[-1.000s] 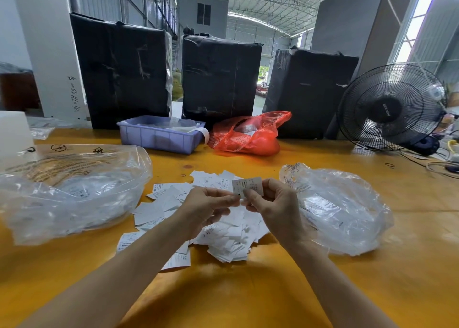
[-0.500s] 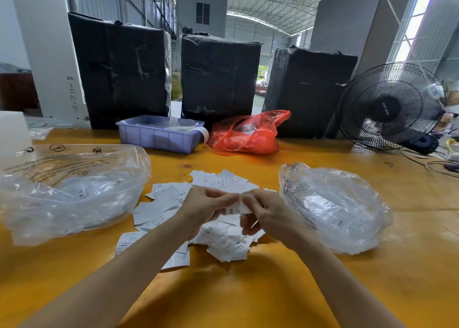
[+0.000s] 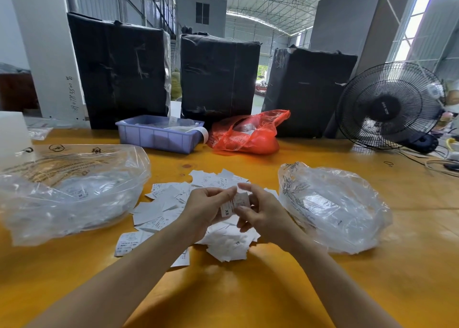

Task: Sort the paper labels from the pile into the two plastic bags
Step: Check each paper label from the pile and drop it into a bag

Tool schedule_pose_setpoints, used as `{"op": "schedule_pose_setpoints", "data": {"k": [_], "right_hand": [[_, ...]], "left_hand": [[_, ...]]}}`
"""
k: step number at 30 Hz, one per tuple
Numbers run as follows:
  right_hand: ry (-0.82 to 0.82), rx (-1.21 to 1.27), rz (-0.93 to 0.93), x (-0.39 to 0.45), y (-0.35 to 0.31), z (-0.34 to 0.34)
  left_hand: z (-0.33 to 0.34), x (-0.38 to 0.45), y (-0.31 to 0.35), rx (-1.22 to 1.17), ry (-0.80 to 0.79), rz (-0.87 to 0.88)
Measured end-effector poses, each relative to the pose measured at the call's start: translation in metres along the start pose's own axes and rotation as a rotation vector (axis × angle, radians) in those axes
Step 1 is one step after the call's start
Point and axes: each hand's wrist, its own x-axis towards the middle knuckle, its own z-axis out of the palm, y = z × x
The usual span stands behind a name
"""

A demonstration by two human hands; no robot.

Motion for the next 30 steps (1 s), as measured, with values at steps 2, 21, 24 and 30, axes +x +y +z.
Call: {"op": "schedule_pose_setpoints", "data": {"k": [2, 21, 24, 30], "right_hand": [[0.086, 0.04, -0.04, 0.0, -0.001, -0.002], [0.118, 0.23, -0.1, -0.002, -0.001, -0.008], [0.083, 0.135, -0.121, -0.002, -0.002, -0.009], [0.378, 0.382, -0.129, 0.001, 0.0, -0.02]], "left_hand": [[-0.001, 0.001, 0.001, -0.048, 0.031, -0.015], [-0.011, 0.003, 0.008, -0.167, -0.099, -0.187], [-0.012, 0.005, 0.007, -0.22, -0.126, -0.185], [-0.015, 0.006, 0.006, -0.166, -0.075, -0.109]]}}
